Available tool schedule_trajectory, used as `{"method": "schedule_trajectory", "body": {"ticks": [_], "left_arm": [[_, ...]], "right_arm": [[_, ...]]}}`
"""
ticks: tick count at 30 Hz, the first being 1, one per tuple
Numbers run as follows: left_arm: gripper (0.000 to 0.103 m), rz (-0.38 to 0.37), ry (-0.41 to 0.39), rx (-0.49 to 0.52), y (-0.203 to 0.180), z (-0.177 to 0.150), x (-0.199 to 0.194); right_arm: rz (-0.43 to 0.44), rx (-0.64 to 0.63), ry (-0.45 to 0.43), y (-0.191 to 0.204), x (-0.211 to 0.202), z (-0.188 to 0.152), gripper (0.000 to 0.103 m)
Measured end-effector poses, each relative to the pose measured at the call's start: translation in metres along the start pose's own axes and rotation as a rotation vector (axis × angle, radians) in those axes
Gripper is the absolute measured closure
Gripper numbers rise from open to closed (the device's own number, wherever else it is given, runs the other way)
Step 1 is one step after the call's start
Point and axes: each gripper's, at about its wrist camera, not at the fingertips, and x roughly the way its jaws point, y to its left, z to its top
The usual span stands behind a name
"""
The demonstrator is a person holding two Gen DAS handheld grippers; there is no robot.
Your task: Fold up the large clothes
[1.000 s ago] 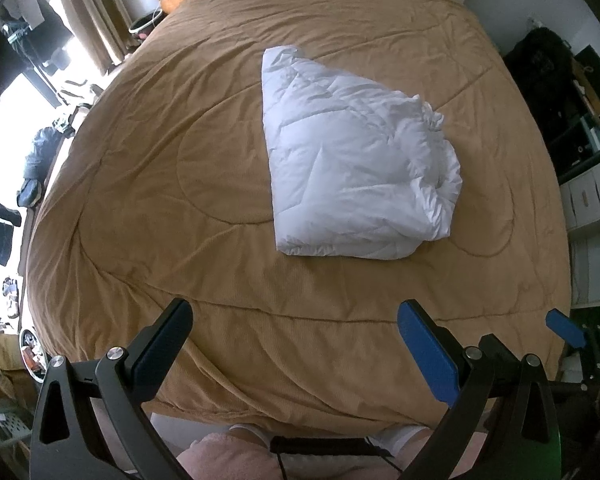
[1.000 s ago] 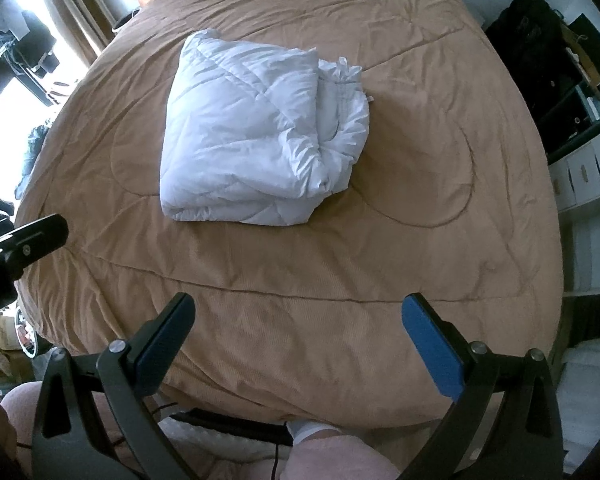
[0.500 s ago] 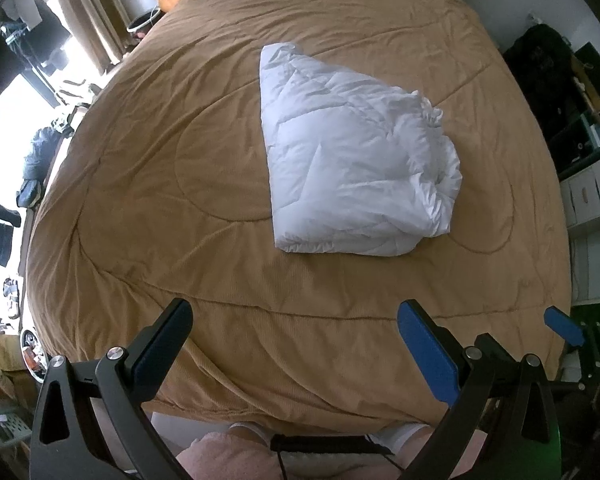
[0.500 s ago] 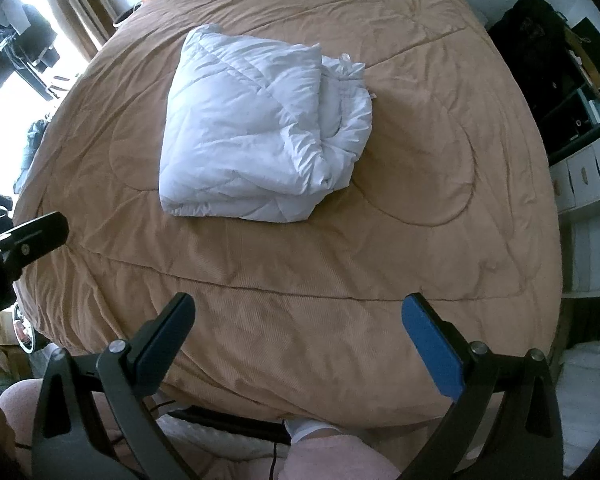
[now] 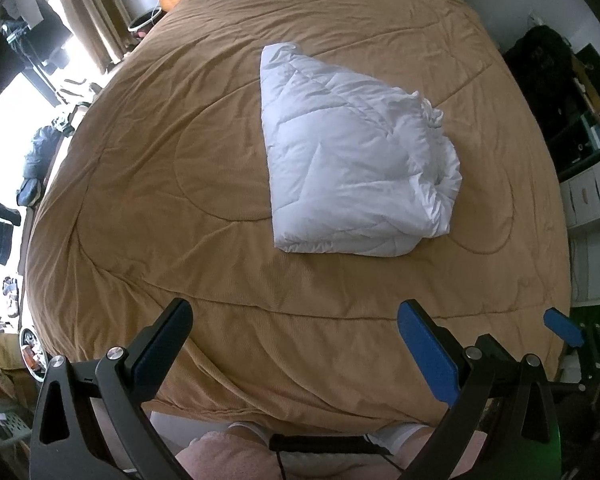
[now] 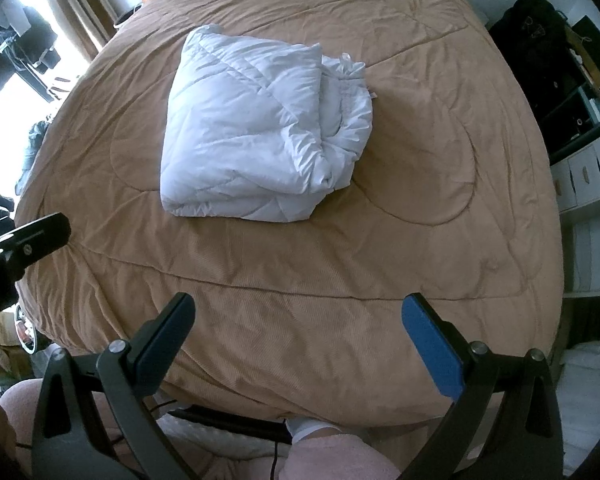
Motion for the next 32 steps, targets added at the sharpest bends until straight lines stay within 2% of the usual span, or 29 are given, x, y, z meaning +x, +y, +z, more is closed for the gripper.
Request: {"method": "schedule_trajectory", "body": {"ticks": [32], "left_arm": [[0.001,0.012,-0.017,-0.014,-0.0053,-0.0069,-0.0047]], "right_arm": [[-0.003,0.01,-0.005,0.0035,-0.0011,-0.0031,0.0]]}}
